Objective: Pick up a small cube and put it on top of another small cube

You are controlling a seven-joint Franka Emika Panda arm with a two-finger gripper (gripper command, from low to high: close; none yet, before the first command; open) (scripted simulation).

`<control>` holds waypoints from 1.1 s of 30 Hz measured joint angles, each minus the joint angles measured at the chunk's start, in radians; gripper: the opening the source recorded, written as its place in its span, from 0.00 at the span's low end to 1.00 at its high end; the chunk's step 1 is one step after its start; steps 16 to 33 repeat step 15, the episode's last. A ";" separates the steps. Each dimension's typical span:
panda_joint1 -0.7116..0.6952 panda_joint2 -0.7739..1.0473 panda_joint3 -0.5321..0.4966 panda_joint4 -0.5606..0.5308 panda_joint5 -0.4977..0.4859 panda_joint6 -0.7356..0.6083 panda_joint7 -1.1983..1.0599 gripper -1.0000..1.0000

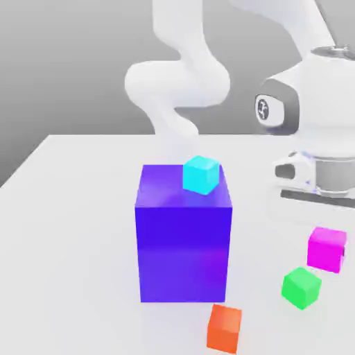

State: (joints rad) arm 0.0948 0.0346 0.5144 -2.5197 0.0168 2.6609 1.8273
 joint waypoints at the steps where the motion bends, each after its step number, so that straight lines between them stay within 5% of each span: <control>1: -0.002 -0.002 -0.005 -0.028 -0.015 -0.009 0.031 0.00; 11: 0.033 0.175 -0.102 -0.072 -0.257 0.119 0.258 0.00; 12: 0.047 0.197 -0.120 -0.071 -0.282 0.137 0.276 1.00; 33: 0.047 0.197 -0.120 -0.071 -0.282 0.137 0.276 1.00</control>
